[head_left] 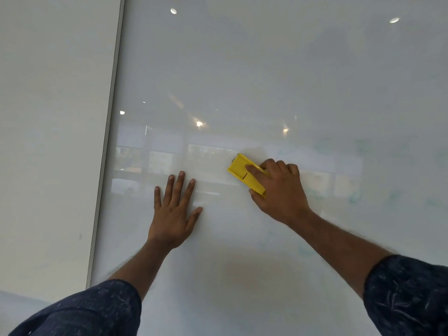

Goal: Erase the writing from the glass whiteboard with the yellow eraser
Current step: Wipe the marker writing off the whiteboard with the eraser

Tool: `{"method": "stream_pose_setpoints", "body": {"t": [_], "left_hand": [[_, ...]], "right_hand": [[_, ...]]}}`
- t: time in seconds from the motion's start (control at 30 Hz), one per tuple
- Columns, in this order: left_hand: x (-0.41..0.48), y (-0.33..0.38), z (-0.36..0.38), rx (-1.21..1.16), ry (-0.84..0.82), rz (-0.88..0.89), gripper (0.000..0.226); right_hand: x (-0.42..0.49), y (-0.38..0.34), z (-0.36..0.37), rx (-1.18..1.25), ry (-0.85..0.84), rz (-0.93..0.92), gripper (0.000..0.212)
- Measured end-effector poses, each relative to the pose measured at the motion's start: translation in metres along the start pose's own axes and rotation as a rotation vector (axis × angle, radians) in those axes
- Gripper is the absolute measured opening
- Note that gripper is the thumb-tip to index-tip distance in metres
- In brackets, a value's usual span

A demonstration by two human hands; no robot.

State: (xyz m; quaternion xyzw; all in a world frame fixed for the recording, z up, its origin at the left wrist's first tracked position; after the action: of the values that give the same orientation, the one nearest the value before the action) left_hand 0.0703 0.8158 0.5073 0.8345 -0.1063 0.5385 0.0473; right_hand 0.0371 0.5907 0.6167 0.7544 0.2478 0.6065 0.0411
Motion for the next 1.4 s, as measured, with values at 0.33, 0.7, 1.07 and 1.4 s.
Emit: {"method": "stream_pose_setpoints", "body": {"t": [0.33, 0.7, 1.07, 1.4], "left_hand": [[-0.002, -0.004, 0.002, 0.007, -0.025, -0.015, 0.073], [-0.004, -0.006, 0.002, -0.008, -0.029, -0.029, 0.075], [-0.008, -0.005, 0.003, -0.004, -0.041, -0.035, 0.075], [-0.022, -0.002, 0.009, 0.024, -0.103, -0.065, 0.075]], "right_hand": [[-0.102, -0.084, 0.034, 0.009, -0.118, -0.535, 0.043], [-0.064, -0.031, 0.013, -0.033, -0.113, -0.336, 0.052], [-0.013, 0.059, -0.018, -0.059, -0.044, 0.06, 0.056], [-0.159, -0.05, 0.035, 0.051, -0.172, -0.384, 0.047]]}}
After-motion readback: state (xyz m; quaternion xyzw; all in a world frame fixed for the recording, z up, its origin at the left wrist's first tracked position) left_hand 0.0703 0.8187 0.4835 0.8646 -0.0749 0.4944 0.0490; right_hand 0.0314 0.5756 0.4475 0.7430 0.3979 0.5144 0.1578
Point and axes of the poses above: each hand's wrist, its own x-axis towards the middle knuckle, its own z-axis out of the palm, y = z × x, the point moved 10 cm from there along x, towards the middle knuckle, and after that the axes turned 6 degrees about z, right-handed, at the moved point
